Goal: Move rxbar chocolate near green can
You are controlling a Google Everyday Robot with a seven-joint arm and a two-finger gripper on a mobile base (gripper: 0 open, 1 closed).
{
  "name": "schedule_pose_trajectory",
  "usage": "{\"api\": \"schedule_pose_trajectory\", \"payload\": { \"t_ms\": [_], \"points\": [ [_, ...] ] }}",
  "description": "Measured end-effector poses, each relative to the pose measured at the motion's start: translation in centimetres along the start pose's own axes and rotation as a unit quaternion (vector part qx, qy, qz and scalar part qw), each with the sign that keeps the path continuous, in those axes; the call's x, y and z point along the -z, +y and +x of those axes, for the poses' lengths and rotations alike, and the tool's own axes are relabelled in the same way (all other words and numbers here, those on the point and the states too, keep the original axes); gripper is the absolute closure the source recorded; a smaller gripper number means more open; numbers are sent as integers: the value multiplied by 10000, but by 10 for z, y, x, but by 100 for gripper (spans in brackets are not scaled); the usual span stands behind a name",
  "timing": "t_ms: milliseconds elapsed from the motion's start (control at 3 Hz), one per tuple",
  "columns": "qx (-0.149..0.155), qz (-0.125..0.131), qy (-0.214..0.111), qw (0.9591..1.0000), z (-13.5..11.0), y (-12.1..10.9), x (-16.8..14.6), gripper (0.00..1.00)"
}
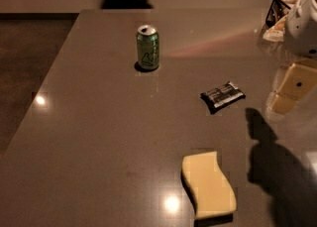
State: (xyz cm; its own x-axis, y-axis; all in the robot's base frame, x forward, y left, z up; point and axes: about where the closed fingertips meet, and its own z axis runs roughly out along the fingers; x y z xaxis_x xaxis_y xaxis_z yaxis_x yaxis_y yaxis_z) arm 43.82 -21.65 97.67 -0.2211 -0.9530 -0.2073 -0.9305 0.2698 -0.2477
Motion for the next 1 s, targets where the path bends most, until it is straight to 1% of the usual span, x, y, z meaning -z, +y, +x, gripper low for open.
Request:
{"api": "schedule_pose_trajectory", "payload": {
  "t_ms": [333,667,1000],
  "points": [
    [0,-1,0,10000,0,0,0,0],
    [77,-166,48,9998,-3,-3,-4,0],
    [371,-577,-44,9976,-22,-11,-37,0]
  ]
}}
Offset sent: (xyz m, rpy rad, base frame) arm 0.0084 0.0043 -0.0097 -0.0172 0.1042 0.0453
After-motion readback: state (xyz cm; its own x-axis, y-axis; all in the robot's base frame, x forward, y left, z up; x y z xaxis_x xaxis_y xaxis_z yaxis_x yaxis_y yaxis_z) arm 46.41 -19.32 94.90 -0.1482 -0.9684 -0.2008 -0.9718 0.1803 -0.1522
